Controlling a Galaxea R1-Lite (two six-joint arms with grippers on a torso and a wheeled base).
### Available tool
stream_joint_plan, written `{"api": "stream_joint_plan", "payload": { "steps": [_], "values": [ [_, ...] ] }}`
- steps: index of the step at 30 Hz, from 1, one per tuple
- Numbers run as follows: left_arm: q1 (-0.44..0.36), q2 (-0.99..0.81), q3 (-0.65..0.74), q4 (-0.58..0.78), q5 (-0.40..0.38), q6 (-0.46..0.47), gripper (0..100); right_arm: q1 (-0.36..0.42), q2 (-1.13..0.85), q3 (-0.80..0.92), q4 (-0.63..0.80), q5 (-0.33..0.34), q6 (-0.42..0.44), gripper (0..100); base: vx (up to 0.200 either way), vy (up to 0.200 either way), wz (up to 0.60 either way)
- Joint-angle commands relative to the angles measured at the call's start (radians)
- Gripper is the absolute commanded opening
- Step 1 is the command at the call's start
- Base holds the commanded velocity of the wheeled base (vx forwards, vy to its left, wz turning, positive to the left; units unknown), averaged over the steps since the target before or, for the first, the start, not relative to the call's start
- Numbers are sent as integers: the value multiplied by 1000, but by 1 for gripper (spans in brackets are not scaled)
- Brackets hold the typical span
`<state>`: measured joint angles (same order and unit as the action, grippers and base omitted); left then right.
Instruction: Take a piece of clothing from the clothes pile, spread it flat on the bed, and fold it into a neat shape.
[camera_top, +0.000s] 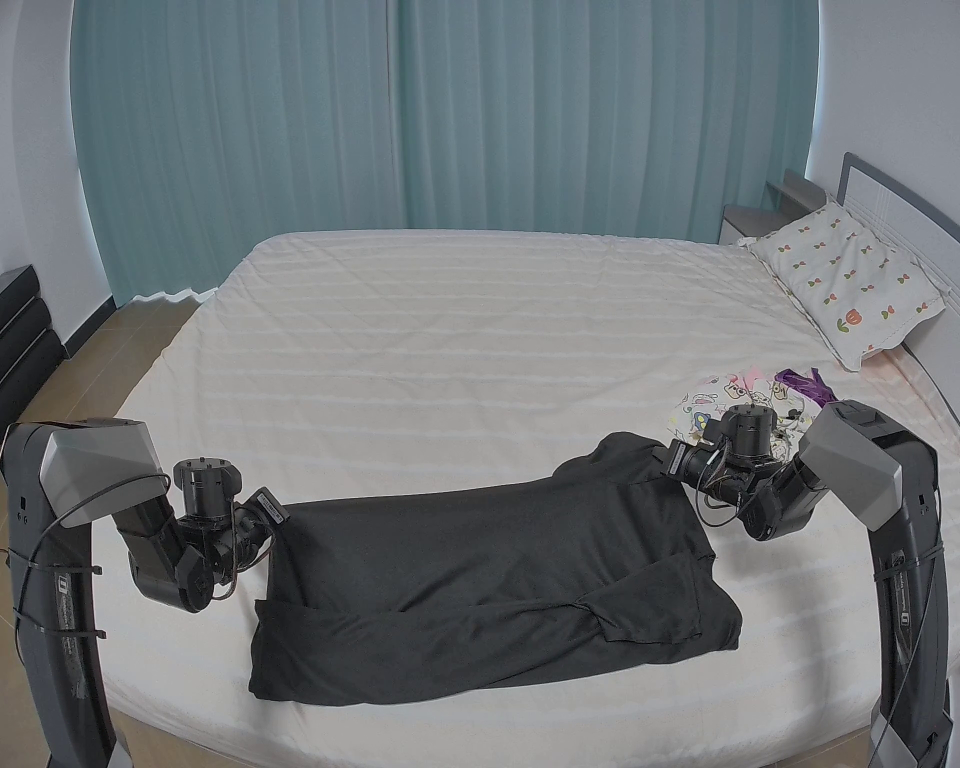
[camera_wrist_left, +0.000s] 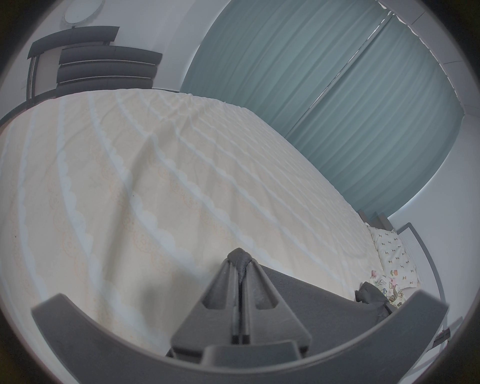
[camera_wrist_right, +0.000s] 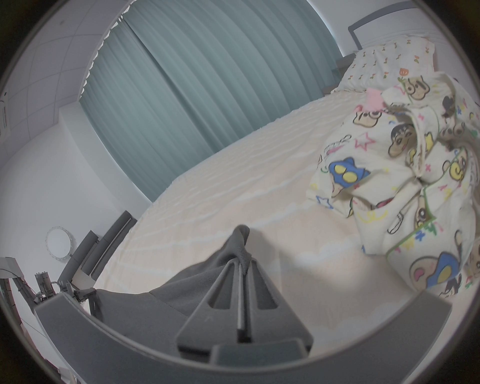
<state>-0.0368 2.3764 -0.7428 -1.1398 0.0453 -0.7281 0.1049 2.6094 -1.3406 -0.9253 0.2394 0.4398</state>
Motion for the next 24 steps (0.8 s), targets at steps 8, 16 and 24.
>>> {"api": "stream_joint_plan", "payload": {
  "steps": [8, 16, 24],
  "values": [
    [23, -71, 10, -6, 4, 33, 0, -27, -41, 101, -112, 5, 11, 0, 0, 0, 0],
    [31, -78, 10, -6, -1, 73, 0, -33, -68, 130, -144, 8, 37, 0, 0, 0, 0],
    [29, -75, 17, 2, -4, 91, 0, -39, -100, 192, -142, 44, 37, 0, 0, 0, 0]
  ]
}}
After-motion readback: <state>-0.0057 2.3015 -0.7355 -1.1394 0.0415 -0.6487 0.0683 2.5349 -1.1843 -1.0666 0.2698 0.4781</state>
